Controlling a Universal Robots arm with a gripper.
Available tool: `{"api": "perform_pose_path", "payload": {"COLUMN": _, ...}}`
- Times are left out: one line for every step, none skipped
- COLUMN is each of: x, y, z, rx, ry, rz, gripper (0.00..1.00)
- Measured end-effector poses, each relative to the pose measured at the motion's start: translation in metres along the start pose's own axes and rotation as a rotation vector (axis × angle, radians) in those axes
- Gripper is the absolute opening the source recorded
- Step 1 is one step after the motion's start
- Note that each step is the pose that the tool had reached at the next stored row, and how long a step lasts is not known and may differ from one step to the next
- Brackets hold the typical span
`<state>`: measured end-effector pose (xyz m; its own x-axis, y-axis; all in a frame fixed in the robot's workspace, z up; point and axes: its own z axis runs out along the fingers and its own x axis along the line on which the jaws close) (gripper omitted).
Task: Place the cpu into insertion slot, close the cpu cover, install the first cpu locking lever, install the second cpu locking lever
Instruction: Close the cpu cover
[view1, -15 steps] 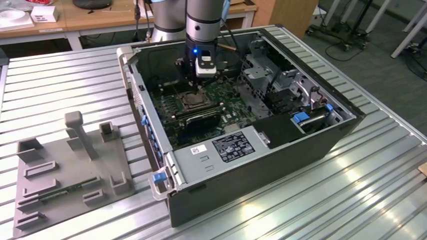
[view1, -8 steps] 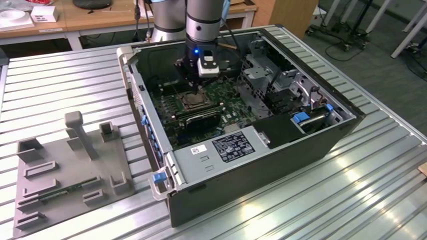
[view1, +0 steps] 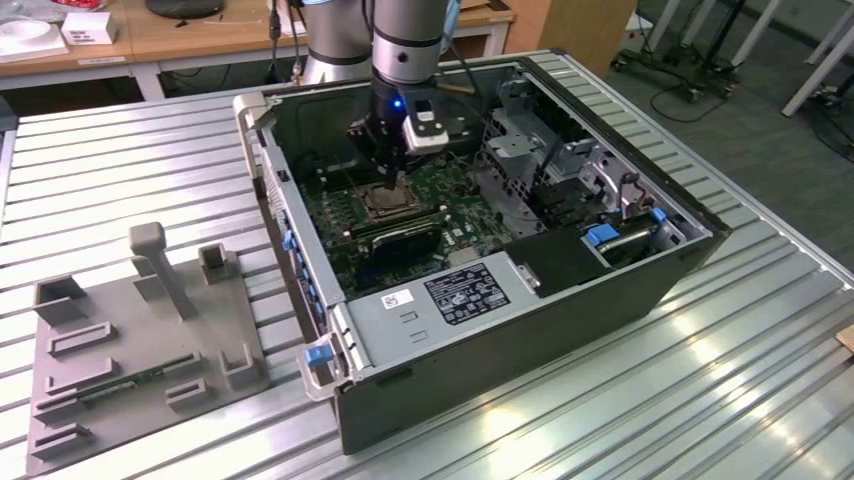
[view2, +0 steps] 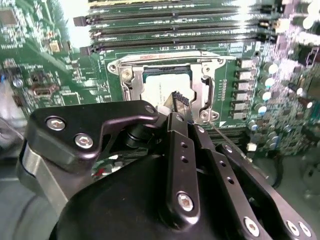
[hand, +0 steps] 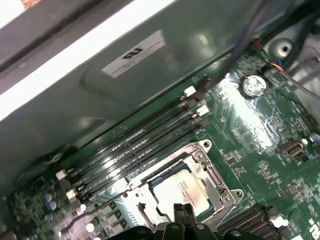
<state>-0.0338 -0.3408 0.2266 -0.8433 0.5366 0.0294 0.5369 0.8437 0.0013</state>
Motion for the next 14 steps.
{"api": "perform_pose_path", "payload": {"x": 0.0, "y": 0.0, "z": 0.0, "rx": 0.0006, "ry": 0.0001, "rz": -0.018, "gripper": 0.11}}
{"api": "perform_pose_path", "payload": {"x": 0.0, "y": 0.0, "z": 0.0, "rx": 0.0011, "ry": 0.0001, "rz": -0.038, "gripper": 0.11}}
{"api": "perform_pose_path", "payload": {"x": 0.0, "y": 0.0, "z": 0.0, "rx": 0.0016, "ry": 0.0001, "rz": -0.056, "gripper": 0.11}}
{"api": "perform_pose_path", "payload": {"x": 0.0, "y": 0.0, "z": 0.0, "rx": 0.0022, "ry": 0.0001, "rz": -0.074, "gripper": 0.11}}
{"api": "perform_pose_path", "payload": {"x": 0.0, "y": 0.0, "z": 0.0, "rx": 0.0028, "ry": 0.0001, "rz": -0.092, "gripper": 0.11}}
{"api": "perform_pose_path", "payload": {"x": 0.0, "y": 0.0, "z": 0.0, "rx": 0.0032, "ry": 0.0002, "rz": -0.11, "gripper": 0.11}}
{"api": "perform_pose_path", "payload": {"x": 0.0, "y": 0.0, "z": 0.0, "rx": 0.0038, "ry": 0.0002, "rz": -0.128, "gripper": 0.11}}
{"api": "perform_pose_path", "payload": {"x": 0.0, "y": 0.0, "z": 0.0, "rx": 0.0043, "ry": 0.0002, "rz": -0.145, "gripper": 0.11}}
{"api": "perform_pose_path", "payload": {"x": 0.0, "y": 0.0, "z": 0.0, "rx": 0.0048, "ry": 0.0003, "rz": -0.161, "gripper": 0.11}}
{"api": "perform_pose_path", "payload": {"x": 0.0, "y": 0.0, "z": 0.0, "rx": 0.005, "ry": 0.0002, "rz": -0.169, "gripper": 0.11}}
{"api": "perform_pose_path", "payload": {"x": 0.0, "y": 0.0, "z": 0.0, "rx": 0.0051, "ry": 0.0003, "rz": -0.17, "gripper": 0.11}}
{"api": "perform_pose_path", "payload": {"x": 0.0, "y": 0.0, "z": 0.0, "rx": 0.0051, "ry": 0.0002, "rz": -0.17, "gripper": 0.11}}
{"api": "perform_pose_path", "payload": {"x": 0.0, "y": 0.0, "z": 0.0, "rx": 0.0051, "ry": 0.0002, "rz": -0.17, "gripper": 0.11}}
{"api": "perform_pose_path", "payload": {"x": 0.0, "y": 0.0, "z": 0.0, "rx": 0.0051, "ry": 0.0002, "rz": -0.17, "gripper": 0.11}}
